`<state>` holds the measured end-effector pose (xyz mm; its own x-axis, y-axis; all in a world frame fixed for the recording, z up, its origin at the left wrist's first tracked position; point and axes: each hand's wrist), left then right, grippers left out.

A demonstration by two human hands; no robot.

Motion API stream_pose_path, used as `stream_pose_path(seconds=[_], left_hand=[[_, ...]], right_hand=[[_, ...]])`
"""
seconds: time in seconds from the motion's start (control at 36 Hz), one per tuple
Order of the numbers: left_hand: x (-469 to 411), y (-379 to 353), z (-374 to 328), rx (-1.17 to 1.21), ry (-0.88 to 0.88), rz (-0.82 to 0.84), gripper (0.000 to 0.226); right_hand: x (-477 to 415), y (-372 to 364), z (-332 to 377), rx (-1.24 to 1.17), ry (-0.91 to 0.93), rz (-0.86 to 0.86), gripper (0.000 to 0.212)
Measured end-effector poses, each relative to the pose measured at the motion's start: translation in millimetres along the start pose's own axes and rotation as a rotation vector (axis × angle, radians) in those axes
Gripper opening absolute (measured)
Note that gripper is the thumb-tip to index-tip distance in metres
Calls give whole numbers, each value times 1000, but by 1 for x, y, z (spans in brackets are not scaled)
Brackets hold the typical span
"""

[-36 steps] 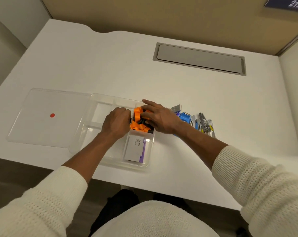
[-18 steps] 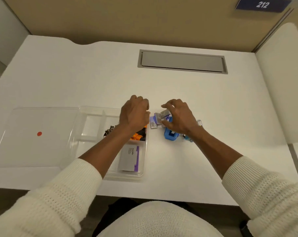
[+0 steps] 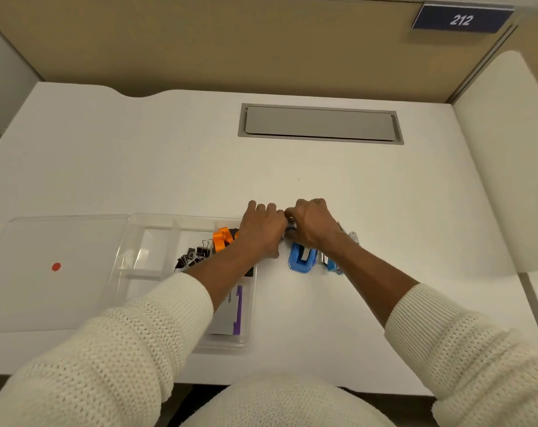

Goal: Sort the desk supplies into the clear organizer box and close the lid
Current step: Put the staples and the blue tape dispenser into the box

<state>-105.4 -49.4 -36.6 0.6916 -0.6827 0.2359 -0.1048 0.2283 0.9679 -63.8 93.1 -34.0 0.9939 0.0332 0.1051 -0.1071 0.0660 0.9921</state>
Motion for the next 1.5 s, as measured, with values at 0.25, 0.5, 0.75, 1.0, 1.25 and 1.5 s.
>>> stream_pose_path(seconds=[0.25, 0.5, 0.75, 1.0, 1.25, 1.5], left_hand=[[-1, 5, -3, 18, -3, 3, 57], [-3, 21, -8, 252, 110, -85, 49], [29, 47, 20, 410, 231, -278, 53], [109, 60, 93, 493, 438, -367, 65], [170, 33, 184, 479, 445, -319, 65], [179, 5, 228, 467, 260, -200, 52]], right_hand=[[-7, 14, -26, -183, -81, -66, 44], [-2, 27, -39, -410, -263, -271, 46], [1, 38, -20, -596, -267, -374, 43], [-3, 40, 50, -601, -41, -297, 42], [-18, 45, 150, -559, 137, -224, 42], [-41, 41, 238, -498, 128, -186, 34]])
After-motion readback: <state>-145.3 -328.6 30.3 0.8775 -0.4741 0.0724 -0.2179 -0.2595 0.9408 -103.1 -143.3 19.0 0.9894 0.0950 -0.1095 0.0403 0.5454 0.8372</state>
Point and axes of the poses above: each hand's wrist, its own x-axis away from the middle knuckle, its own y-axis out of the back of the hand, z = x × y, and after that the axes turned 6 degrees about -z, right-handed
